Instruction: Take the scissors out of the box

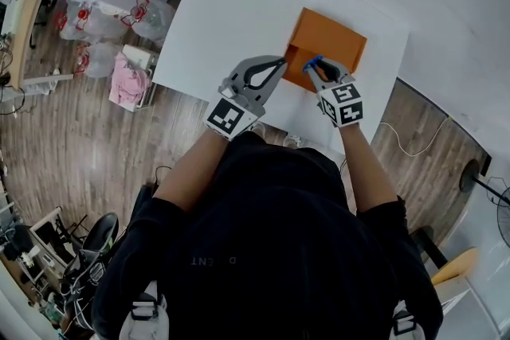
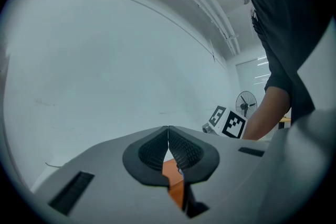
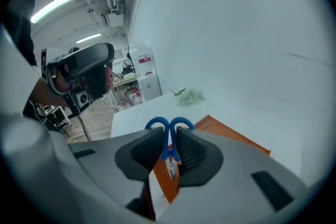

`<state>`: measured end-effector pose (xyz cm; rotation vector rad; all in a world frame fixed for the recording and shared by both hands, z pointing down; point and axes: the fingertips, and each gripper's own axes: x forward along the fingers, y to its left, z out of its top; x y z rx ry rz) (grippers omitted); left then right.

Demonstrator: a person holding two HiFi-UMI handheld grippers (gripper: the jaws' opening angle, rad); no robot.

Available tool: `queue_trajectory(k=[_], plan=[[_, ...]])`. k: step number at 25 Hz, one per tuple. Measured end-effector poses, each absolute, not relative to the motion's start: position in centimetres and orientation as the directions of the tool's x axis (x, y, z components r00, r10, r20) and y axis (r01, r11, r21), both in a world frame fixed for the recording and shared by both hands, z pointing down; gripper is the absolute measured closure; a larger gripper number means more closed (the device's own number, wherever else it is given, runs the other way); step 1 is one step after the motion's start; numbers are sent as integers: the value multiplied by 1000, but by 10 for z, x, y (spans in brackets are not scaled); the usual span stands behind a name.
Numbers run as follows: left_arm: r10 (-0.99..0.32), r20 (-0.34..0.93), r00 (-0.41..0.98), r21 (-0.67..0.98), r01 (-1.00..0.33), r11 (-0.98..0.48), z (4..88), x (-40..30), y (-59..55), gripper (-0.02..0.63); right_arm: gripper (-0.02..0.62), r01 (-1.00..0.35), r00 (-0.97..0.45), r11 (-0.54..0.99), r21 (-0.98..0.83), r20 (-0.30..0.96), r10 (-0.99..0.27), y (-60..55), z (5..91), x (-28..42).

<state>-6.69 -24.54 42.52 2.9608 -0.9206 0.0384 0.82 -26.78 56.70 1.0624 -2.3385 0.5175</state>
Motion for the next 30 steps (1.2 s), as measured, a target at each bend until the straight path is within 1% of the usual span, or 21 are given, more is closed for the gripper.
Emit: queue_trajectory(k=[7,13,21,24,30], plan=[[-552,35,833,1,-552,-834,400,-59,-249,588,508,-737,-639,662,-134,457,-619,-260,494,14],[-533,0,846,-12,-533,-846,364,-53,-244,588,507,-726,-668,681,-92,328,-668,-246,421,29],[-469,-27,883,-5,-469,-883,327,-37,-231,588,506,-708,-704,702,-81,167,-690,-225,338,41],[-444,-29,896,-4,-444,-896,317,-32,-227,588,506,-710,-703,702,-65,135,-698,-218,320,43],[-417,-29,908,-59,-418,-906,301,-22,-223,588,506,-714,-699,698,-49,105,-707,-211,304,47]])
